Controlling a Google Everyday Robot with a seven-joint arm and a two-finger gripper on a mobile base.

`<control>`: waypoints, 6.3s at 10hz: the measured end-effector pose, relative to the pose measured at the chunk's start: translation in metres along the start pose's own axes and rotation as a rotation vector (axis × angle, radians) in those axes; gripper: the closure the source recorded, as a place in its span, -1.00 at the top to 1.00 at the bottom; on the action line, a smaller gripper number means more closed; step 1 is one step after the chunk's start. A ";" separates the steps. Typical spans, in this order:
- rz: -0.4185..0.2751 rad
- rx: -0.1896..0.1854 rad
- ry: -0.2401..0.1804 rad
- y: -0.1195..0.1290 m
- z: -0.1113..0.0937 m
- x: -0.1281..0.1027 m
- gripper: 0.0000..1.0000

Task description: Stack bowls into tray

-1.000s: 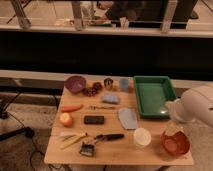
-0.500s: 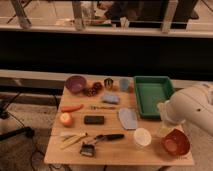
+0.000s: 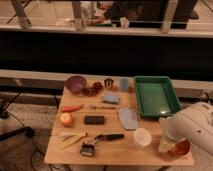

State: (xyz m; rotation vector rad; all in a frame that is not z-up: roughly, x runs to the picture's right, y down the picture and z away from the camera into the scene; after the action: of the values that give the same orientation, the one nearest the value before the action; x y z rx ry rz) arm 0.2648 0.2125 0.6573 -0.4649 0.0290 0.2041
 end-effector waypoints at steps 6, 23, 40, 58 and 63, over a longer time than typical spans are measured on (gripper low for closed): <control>0.037 -0.021 0.054 0.012 0.038 0.023 0.60; 0.183 -0.126 0.156 0.053 0.076 0.081 0.60; 0.288 -0.106 0.047 0.024 0.091 0.096 -1.00; -0.083 0.120 -0.240 -0.005 -0.064 -0.079 -1.00; -0.260 0.082 -0.377 0.003 -0.050 -0.174 -1.00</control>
State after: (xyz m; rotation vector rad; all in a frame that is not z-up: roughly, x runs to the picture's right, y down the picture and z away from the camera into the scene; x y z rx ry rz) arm 0.0944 0.1598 0.6245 -0.3387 -0.3886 0.0323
